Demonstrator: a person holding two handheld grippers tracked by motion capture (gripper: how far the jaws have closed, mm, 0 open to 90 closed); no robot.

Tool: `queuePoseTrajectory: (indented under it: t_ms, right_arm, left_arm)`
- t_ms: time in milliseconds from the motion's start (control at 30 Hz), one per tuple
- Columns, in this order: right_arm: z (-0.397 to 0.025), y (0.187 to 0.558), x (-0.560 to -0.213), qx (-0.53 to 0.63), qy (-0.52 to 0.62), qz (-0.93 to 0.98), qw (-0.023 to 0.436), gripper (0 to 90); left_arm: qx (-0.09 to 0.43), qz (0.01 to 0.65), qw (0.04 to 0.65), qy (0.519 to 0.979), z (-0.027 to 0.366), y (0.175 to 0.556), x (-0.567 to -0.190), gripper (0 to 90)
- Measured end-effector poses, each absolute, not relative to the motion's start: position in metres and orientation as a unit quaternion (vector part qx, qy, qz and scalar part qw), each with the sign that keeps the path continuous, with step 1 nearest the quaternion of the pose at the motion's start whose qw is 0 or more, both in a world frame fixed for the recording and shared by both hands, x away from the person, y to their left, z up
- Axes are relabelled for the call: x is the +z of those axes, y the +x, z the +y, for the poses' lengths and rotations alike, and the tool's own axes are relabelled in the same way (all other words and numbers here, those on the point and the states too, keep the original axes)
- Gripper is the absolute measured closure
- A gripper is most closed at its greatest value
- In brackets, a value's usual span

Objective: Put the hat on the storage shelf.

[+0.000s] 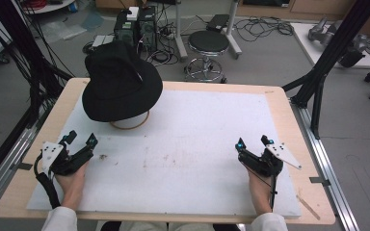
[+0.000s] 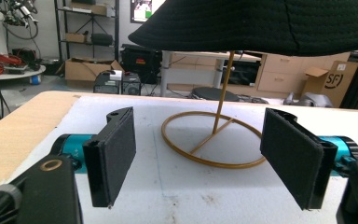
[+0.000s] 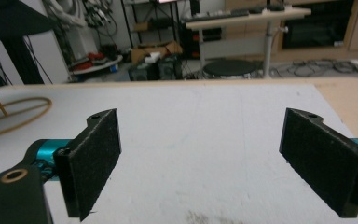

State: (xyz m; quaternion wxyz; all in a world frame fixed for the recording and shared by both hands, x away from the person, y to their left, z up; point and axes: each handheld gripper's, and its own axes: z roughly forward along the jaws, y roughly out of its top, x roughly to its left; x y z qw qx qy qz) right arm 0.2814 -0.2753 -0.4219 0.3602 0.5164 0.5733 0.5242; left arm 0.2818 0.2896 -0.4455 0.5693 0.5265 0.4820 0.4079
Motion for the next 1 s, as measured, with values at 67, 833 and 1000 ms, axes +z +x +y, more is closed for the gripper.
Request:
queuePoseTrajectory:
  t_ms: [67,833,1000]
  right_arm:
    - [-0.277,0.280,-0.424,0.528,0.515,0.570,0.362,11.7]
    - [-0.276,0.272,-0.432,0.523,0.505,0.578,0.371,11.6]
    - [-0.276,0.273,-0.433,0.523,0.505,0.581,0.367,11.6]
  left_arm:
    - [0.408,0.482,0.570,0.526,0.289,0.282,-0.445,26.7]
    - [0.401,0.486,0.571,0.526,0.288,0.284,-0.447,26.7]
    - [0.400,0.486,0.572,0.526,0.287,0.284,-0.447,26.8]
